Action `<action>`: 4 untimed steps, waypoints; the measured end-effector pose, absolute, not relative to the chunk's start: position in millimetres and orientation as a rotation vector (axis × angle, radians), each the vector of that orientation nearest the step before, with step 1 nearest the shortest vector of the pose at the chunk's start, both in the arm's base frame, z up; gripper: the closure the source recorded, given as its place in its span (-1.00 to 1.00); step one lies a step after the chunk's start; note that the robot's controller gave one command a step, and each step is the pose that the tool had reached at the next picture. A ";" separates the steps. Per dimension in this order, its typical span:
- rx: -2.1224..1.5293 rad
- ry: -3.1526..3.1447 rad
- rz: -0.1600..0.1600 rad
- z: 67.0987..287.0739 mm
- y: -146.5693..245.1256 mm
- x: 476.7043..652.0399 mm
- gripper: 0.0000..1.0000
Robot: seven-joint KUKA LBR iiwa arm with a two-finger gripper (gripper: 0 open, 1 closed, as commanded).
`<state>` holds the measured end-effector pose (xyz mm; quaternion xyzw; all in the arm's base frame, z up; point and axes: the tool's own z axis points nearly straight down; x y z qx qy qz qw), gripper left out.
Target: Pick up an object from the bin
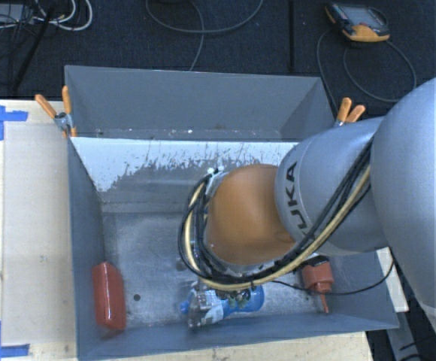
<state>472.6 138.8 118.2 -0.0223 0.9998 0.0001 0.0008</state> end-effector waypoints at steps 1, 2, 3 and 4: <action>-0.335 3.129 -0.001 117.8 113.2 476.7 -1.00; -0.188 3.139 0.001 122.8 62.6 490.3 -1.00; -0.267 3.109 0.007 74.4 63.0 479.7 -1.00; -0.152 3.121 0.018 75.7 43.2 483.1 1.00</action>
Offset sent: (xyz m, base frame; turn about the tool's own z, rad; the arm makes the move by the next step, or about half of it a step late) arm 0.0216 -0.0868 0.0053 -0.0599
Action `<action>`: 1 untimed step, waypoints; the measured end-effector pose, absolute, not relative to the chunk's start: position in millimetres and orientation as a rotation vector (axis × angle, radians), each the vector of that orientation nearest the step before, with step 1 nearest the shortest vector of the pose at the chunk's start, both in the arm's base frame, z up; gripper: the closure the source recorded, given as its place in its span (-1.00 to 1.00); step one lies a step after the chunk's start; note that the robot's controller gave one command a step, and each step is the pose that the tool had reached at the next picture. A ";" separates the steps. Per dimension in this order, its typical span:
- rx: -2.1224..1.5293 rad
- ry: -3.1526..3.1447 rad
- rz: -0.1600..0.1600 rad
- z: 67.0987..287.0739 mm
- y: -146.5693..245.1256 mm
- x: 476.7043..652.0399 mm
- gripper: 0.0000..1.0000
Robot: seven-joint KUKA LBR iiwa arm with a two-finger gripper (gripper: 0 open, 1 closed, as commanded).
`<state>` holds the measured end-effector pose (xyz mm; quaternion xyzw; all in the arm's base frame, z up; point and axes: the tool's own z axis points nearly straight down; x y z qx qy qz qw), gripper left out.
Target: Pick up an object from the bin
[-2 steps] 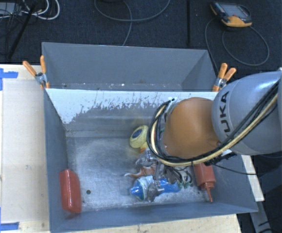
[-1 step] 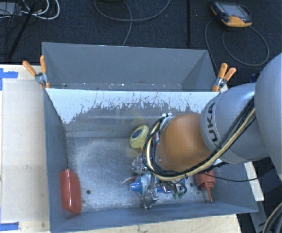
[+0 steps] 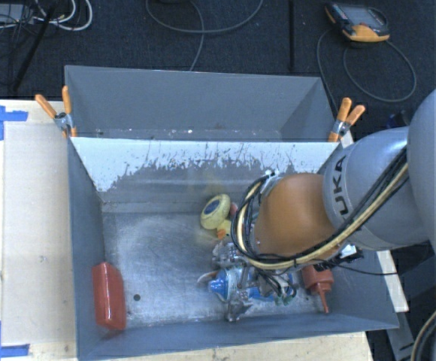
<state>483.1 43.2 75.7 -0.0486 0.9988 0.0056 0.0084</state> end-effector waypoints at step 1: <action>-0.151 3.121 0.018 75.7 43.2 483.2 1.00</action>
Offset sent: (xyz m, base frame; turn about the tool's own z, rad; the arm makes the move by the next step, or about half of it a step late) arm 0.0000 0.0000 0.0480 -0.0001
